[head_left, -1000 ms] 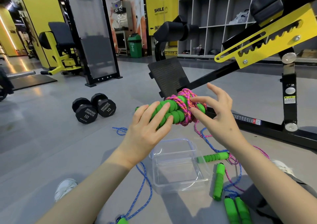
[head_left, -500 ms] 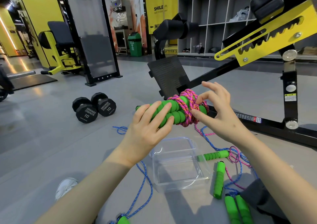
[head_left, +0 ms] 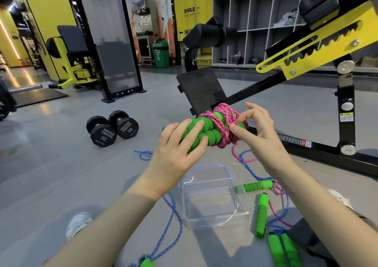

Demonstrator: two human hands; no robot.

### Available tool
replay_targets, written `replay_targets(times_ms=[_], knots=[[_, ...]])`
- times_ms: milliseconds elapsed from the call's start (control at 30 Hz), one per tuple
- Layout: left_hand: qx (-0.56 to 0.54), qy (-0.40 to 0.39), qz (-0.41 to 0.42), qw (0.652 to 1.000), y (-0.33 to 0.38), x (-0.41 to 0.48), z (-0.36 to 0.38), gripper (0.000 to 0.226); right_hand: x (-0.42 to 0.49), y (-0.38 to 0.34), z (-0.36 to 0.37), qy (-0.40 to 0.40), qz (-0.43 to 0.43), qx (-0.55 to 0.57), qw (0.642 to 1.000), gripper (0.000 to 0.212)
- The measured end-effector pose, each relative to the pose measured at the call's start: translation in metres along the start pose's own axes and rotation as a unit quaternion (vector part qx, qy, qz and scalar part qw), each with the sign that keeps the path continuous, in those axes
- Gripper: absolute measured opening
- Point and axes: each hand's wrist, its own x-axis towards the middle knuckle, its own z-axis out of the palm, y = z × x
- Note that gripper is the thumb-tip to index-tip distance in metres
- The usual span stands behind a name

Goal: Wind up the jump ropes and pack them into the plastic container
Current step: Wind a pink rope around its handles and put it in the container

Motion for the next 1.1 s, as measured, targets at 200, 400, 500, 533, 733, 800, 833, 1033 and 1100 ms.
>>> replay_targets(times_ms=[200, 400, 500, 533, 733, 800, 833, 1033, 1100], knots=[[0.002, -0.003, 0.002, 1.000, 0.000, -0.002, 0.003, 0.016, -0.002, -0.001, 0.003, 0.024, 0.001, -0.020, 1.000, 0.020], [0.001, 0.002, -0.008, 1.000, 0.001, -0.001, 0.004, 0.015, -0.006, 0.009, 0.017, 0.112, -0.089, -0.083, 0.986, 0.007], [-0.010, -0.005, -0.025, 1.000, 0.004, -0.003, 0.008, 0.020, -0.007, 0.014, 0.020, 0.137, -0.093, -0.072, 0.984, 0.008], [-0.014, -0.009, -0.032, 0.999, 0.005, -0.004, 0.009, 0.021, -0.008, 0.016, 0.022, 0.148, -0.093, -0.075, 0.982, 0.008], [-0.030, -0.045, -0.044, 0.998, 0.013, -0.010, 0.012, 0.021, -0.011, 0.027, 0.029, 0.181, -0.104, -0.082, 0.975, 0.007], [-0.033, -0.051, -0.043, 0.997, 0.013, -0.012, 0.012, 0.020, -0.009, 0.030, 0.028, 0.165, -0.146, -0.097, 0.970, 0.011], [-0.037, -0.054, -0.044, 0.997, 0.013, -0.013, 0.012, 0.021, -0.007, 0.032, 0.027, 0.160, -0.173, -0.109, 0.966, 0.011], [-0.047, -0.085, -0.044, 0.994, 0.010, -0.025, 0.018, 0.025, -0.003, 0.069, 0.014, 0.110, -0.408, -0.307, 0.852, 0.027], [-0.052, -0.104, -0.029, 0.993, 0.007, -0.034, 0.024, 0.026, -0.004, 0.086, 0.007, 0.037, -0.432, -0.357, 0.828, 0.041]])
